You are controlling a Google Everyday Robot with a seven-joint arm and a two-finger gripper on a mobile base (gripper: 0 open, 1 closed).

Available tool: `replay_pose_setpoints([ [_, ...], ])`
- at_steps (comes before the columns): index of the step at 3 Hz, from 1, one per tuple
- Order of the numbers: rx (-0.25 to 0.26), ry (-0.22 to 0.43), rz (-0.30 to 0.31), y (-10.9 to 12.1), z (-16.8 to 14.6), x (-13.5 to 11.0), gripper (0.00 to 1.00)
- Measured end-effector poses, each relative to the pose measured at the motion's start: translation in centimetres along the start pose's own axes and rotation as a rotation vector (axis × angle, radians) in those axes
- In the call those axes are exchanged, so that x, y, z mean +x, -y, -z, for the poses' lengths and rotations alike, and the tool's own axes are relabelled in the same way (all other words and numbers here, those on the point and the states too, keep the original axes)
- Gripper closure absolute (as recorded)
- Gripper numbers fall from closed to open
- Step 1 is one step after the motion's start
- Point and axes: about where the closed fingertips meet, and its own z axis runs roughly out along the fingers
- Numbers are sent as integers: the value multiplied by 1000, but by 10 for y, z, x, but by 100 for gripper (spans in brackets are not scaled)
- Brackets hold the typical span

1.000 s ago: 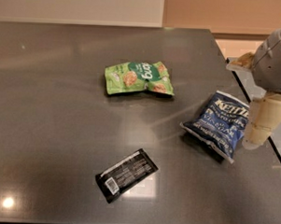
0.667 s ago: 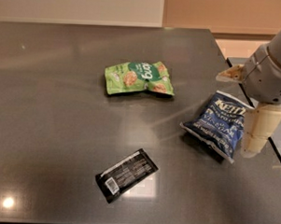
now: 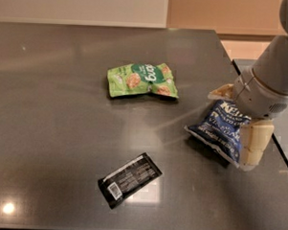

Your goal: Move blue chip bag near green rice chip bag

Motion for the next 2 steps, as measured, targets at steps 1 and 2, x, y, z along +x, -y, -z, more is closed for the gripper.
replay_pose_setpoints([
  [1, -23, 3, 22, 2, -18, 1, 0],
  [2, -42, -4, 31, 1, -31, 3, 0],
])
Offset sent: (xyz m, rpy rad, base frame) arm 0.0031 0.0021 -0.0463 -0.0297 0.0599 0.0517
